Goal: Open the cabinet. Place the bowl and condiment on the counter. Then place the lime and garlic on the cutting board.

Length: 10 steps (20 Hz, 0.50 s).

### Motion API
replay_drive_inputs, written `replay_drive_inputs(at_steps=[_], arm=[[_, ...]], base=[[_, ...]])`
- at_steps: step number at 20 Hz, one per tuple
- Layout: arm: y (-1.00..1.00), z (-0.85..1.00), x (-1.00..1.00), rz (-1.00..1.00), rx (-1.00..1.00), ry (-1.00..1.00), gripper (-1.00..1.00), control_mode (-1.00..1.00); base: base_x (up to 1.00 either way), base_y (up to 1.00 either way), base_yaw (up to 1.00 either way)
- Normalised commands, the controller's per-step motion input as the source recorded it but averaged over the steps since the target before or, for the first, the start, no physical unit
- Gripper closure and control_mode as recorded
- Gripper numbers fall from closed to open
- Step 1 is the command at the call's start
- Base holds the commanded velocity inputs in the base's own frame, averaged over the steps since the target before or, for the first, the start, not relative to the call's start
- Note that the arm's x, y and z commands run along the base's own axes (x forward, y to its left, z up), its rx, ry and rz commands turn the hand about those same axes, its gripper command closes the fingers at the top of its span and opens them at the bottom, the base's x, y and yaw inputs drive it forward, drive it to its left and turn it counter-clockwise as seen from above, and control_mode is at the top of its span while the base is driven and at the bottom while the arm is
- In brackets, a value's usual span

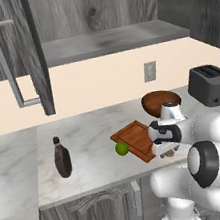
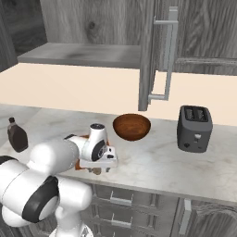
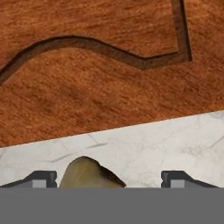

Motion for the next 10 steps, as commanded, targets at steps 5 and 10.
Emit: replay_drive_inputs(at_steps=[5, 10], arm=[[-0.02, -0.32, 0.00, 0.00, -0.01, 0.00, 1.00, -1.00], [-0.14, -0.19, -0.28, 0.01, 0.00, 0.00, 1.00, -1.00]], base=[[0.00, 0.00, 0.00], [0.00, 0.00, 0.00]])
